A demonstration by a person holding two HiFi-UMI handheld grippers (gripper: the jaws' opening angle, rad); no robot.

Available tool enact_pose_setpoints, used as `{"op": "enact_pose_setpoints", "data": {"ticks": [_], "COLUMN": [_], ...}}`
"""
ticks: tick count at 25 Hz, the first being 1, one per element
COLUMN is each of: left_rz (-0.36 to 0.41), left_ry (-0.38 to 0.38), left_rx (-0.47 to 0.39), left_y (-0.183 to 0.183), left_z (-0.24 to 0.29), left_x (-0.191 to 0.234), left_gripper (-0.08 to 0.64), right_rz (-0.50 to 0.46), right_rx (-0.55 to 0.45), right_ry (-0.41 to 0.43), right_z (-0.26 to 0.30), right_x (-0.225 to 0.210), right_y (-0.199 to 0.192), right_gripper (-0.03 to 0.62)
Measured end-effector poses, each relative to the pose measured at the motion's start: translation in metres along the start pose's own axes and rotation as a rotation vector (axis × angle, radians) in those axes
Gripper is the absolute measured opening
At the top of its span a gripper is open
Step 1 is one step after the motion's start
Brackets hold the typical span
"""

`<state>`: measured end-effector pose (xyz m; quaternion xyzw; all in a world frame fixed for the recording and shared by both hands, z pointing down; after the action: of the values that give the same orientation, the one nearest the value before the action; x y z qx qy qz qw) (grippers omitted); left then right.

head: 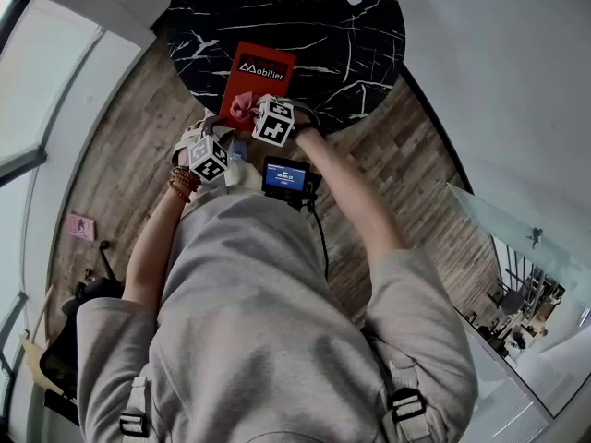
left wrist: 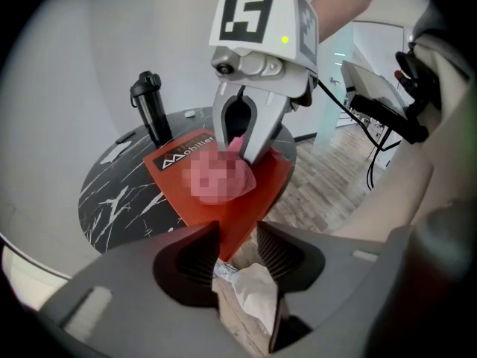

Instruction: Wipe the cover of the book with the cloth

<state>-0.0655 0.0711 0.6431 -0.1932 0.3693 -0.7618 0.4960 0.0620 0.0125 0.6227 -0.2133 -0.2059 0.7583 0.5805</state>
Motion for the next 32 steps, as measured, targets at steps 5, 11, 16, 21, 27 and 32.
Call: {"op": "enact_pose_setpoints", "data": {"ticks": [5,11,16,21,27,32], "left_rz": [-0.011,-0.055,-0.089,-0.106,-0.126,-0.134], "left_ry": [-0.002,-0.003,-0.038,0.019,0.006,-0.017], "left_rx": [-0.006,-0.036,-0.075,-0.065,-0.043,-0.028], "left_y": [-0.001,-0.003,-0.005,-0.012,-0.016,-0.018], "left_z": [0.0,0.0,-0.007,-0.015,-0.014,-0.012], "left_x": [-0.001,-0.001,-0.001,0.012,0.021,0.029], "left_gripper": [0.153,0.161,0.225,0.232,0.232,0.232], "right_rz": [-0.011,0.032,0.221,0.244,0.134,0.131], "right_rx": [0.015,0.008,-0.043,-0.27,-0.264,-0.179], "right_ry": [0.035,0.115,0.302,0.228,-0.163,-0.235], "right_z": [0.002,0.005,0.0,-0.037,-0.05,-0.034], "right_x": [0.011,0.025,0.019,-0.02,-0.102,-0.138], "right_y": [0.0,0.001,-0.005,0.015,0.02,0.025], "right_gripper": [0.057,0.058,0.06,0.061,0.061,0.062]}}
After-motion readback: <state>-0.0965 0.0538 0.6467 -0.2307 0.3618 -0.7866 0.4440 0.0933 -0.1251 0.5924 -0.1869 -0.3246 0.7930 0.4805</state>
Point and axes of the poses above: the fingertips, and each gripper's own axes: z forward along the fingers, x to its left, y out of its top, the point moved 10 cm from there along -z, backward along the fingers, and after that the axes turned 15 degrees about -x, right-handed, at the moved point
